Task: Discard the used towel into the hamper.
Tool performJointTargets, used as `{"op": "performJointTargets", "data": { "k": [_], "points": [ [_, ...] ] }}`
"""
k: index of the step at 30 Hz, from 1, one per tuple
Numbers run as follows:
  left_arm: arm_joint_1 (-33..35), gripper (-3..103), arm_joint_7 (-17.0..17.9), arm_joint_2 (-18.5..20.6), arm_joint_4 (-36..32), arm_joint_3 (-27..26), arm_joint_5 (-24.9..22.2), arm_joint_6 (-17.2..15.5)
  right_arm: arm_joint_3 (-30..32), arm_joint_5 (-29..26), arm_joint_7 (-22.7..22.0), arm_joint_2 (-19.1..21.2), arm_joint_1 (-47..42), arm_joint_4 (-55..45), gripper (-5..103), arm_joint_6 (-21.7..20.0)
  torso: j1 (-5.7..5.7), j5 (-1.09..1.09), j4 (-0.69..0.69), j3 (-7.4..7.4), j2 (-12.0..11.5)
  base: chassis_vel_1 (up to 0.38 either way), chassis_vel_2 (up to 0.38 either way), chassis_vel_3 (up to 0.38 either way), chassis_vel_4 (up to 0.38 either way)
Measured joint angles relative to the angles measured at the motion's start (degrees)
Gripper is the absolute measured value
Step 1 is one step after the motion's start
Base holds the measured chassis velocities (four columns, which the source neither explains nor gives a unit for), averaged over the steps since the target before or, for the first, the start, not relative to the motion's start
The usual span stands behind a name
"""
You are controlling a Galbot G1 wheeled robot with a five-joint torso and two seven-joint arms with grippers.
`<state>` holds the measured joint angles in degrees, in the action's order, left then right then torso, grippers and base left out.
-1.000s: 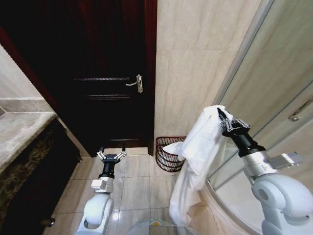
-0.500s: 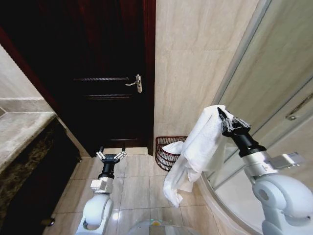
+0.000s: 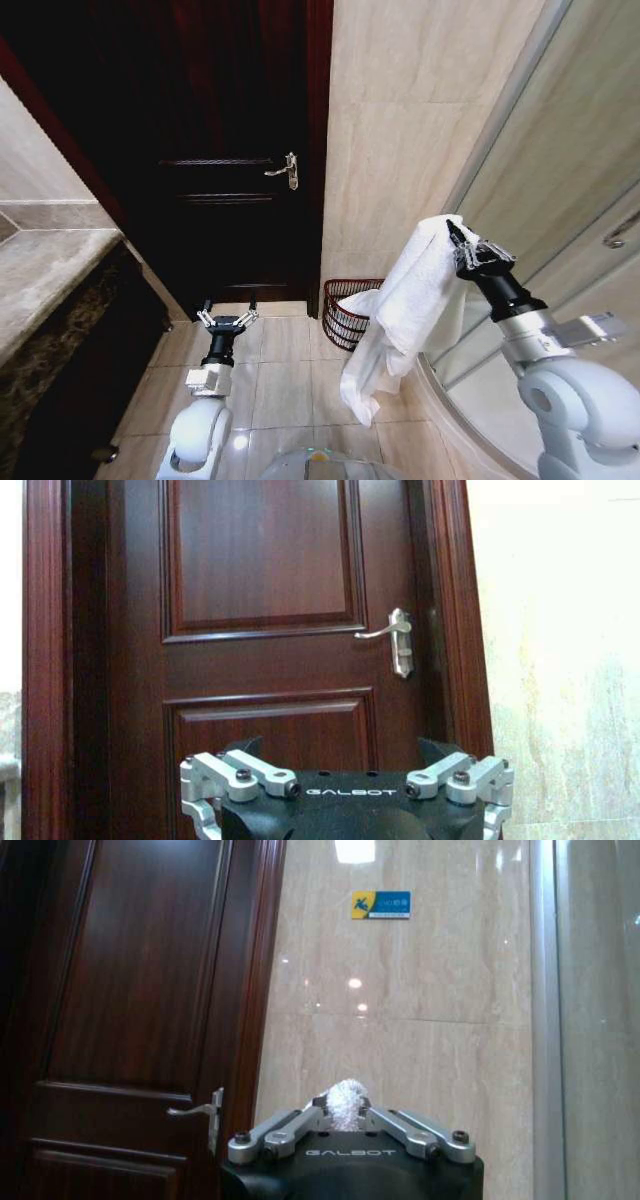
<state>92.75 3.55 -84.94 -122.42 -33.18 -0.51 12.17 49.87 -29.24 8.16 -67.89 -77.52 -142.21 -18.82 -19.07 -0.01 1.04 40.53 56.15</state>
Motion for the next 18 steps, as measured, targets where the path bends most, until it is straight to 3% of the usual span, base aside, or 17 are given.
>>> {"op": "performJointTargets", "data": {
  "k": [18],
  "points": [
    [-0.16,100,0.19,-0.28,0.33,0.06,-0.40,0.63,0.23,0.35,0.16,-0.05,-0.32,-0.12,6,-0.02,0.00,0.01,-0.02,-0.01,-0.01,0.007,0.007,-0.074,-0.070]
  ]
}}
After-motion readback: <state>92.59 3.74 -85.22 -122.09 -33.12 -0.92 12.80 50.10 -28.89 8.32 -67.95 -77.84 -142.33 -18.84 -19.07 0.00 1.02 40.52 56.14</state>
